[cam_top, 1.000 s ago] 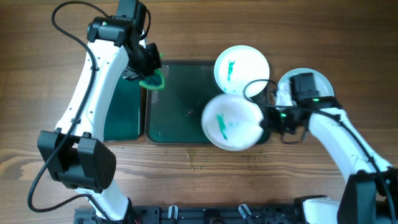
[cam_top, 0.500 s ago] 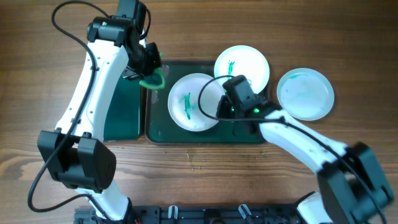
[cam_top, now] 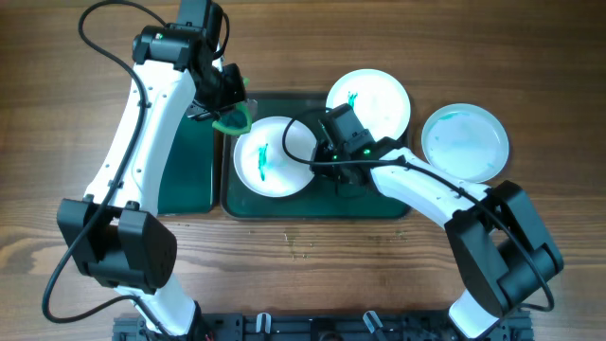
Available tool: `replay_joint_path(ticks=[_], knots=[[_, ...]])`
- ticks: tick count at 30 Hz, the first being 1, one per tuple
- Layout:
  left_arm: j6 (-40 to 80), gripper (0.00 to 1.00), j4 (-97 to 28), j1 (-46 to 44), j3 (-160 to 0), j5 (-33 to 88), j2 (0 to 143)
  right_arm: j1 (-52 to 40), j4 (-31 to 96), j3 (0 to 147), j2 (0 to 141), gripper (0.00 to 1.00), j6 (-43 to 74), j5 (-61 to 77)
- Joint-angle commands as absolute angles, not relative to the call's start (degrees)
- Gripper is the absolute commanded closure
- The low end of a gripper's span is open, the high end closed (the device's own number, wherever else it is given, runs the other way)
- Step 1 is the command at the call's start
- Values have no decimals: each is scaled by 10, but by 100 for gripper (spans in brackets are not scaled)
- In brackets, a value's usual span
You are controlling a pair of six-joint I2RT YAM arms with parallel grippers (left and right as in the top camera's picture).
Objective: Clean dirty plates on tray and stack at the side
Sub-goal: 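Grasp the rim of the next plate with the right gripper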
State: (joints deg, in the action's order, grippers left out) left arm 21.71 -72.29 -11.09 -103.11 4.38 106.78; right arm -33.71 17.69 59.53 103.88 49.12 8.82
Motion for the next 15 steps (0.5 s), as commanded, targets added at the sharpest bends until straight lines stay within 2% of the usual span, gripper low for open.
replay_joint_path(ticks=[1,5,9,15], knots=[[214,96,-715,-111,-1038,42,1053,-338,174,615,1046,68,425,103],[214,96,-715,-111,-1038,43,1054,-322,182,617,1046,64,356,106],[214,96,-715,-111,-1037,43,1054,-301,170,617,1051,65,297,121],[214,96,-715,-111,-1031,43,1059,-300,117,617,1089,66,301,214]])
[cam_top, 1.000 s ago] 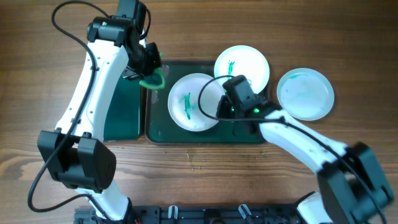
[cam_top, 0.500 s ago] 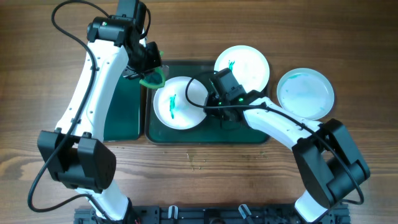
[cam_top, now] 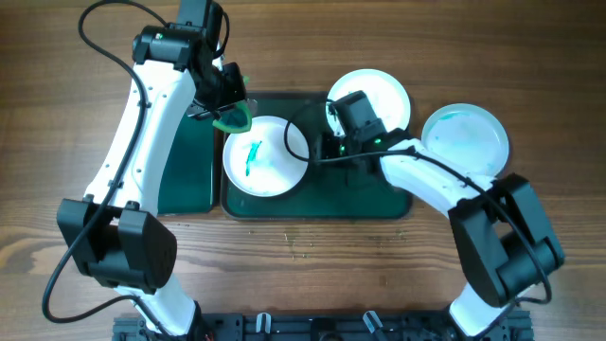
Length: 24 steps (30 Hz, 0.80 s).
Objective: Clean dirty plates on tray and stack at the side
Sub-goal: 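Grasp the rim of the next plate with the right gripper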
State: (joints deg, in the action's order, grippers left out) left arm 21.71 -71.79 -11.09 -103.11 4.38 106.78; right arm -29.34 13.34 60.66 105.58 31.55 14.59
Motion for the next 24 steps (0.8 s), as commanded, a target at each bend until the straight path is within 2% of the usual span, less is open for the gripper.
replay_joint_path(ticks=[1,3,9,18,21,24], knots=[[214,96,-715,-111,-1031,43,1059,-301,113,617,1093,66,310,216],[214,96,-714,-111,-1031,43,1059,-305,107,617,1100,66,331,216],[214,96,-713,-111,-1031,43,1059,-311,102,617,1113,79,408,184],[214,96,-713,-111,-1031,43,1059,-313,81,617,1149,82,437,201],[214,96,-714,-111,-1030,43,1060,-313,83,617,1150,91,435,202],[214,96,-715,-111,-1023,43,1061,-308,87,617,1150,96,434,201]])
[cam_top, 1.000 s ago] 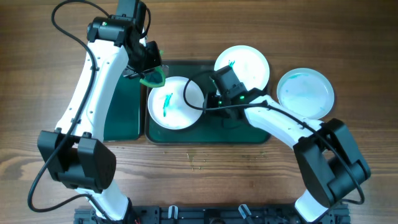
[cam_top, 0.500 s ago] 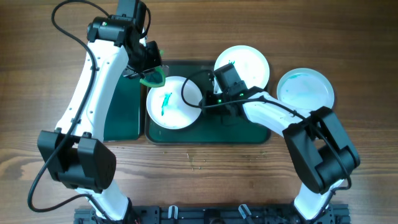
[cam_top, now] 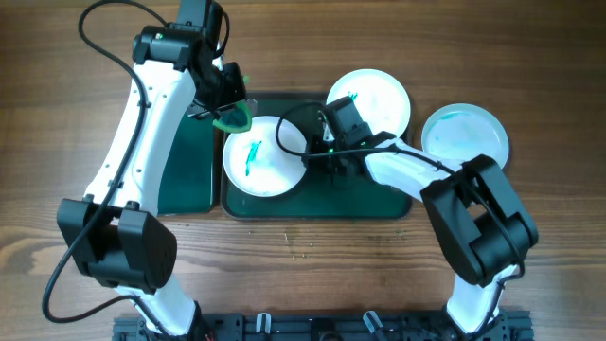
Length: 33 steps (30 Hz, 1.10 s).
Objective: Clean dirty plates on tray and stack at the side
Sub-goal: 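Grasp the rim of the next plate with the right gripper, then scrub the held plate with the sponge in the left gripper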
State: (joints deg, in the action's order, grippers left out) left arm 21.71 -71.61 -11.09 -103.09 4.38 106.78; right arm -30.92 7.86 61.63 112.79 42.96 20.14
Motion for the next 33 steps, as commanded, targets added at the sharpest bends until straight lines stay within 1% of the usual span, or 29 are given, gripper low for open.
replay_joint_path(ticks=[1,5,10,17,24,31,33], knots=[[213,96,-715,-111,-1018,43,1061,-306,89,617,1150,96,431,202],[194,96,-695,-111,-966,47,1061,-293,102,617,1150,96,406,209],[167,96,-620,-111,-871,82,1062,-287,118,617,1150,96,385,215],[166,96,-538,-112,-768,90,1075,-286,132,622,1148,96,370,215],[158,96,-514,-126,-732,104,1113,-286,154,634,1148,96,348,215],[152,96,-509,-187,-731,123,1133,-284,164,637,1148,96,345,212],[152,96,-498,-205,-731,154,1133,-284,163,637,1148,96,344,212]])
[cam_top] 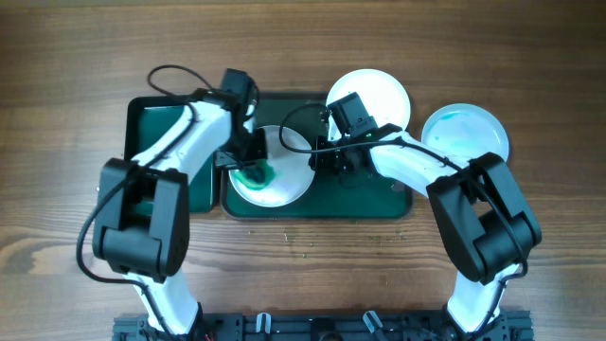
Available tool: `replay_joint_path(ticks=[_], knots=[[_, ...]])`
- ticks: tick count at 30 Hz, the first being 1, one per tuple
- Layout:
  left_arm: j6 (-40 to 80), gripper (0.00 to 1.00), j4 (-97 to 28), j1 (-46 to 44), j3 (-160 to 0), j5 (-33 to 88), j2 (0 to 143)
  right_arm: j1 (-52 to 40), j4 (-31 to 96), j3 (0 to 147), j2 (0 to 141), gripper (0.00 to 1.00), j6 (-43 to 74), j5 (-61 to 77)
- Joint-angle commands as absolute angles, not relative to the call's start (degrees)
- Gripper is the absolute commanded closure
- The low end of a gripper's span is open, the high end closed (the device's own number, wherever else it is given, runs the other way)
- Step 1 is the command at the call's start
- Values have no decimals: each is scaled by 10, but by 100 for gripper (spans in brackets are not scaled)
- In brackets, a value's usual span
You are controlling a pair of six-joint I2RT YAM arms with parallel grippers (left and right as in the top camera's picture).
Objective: Clean dirty plates on tray and stack at the side
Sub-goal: 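Scrub the held plate with the sponge in the left gripper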
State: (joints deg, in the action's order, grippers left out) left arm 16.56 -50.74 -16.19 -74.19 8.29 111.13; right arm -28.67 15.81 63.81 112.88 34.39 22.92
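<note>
A white plate [281,170] lies on the left part of the dark green tray [322,206]. My left gripper [252,173] is shut on a green sponge [256,176], which presses on the plate's left middle and covers the spot there. My right gripper [317,157] sits at the plate's right rim and looks shut on it, though its dark fingers barely show against the tray. A second white plate [379,95] with a small green mark rests on the tray's back right edge. A third plate [466,142], faintly green-smeared, lies on the table to the right.
A second dark green tray [156,118] lies left of the first, partly under my left arm. Both arms cross over the trays. Bare wooden table [303,275] runs along the front and the far left.
My left gripper held the sponge above the tray's back left corner, beside the plate. Now it is down on the plate with the sponge over the green smear. The right gripper stays at the rim.
At first the stained plate lay mid-tray with my right gripper at its right rim and the sponge held at the back left. Then the plate sat slightly further left. The right arm shifted a little, and now the sponge is on the plate.
</note>
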Motion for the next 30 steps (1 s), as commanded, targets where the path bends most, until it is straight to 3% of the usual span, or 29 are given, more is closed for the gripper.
replay_joint_path(ticks=[1,8,10,15,20,25,30], knots=[[151,96,-492,-210,-731,172,1133,-284,163,637,1148,96,344,212],[135,96,-467,-203,-731,221,1133,-284,166,637,1148,96,335,213],[158,96,-469,-192,-731,166,1133,-284,166,637,1148,96,334,213],[312,96,-524,-171,-731,-116,1133,-279,172,637,1148,96,336,215],[339,96,-552,-174,-731,-171,1133,-261,189,637,1148,96,336,215],[270,96,-549,-187,-731,-54,1133,-257,193,637,1148,96,331,215],[94,96,-502,-193,-731,278,1133,-257,194,637,1148,96,331,215]])
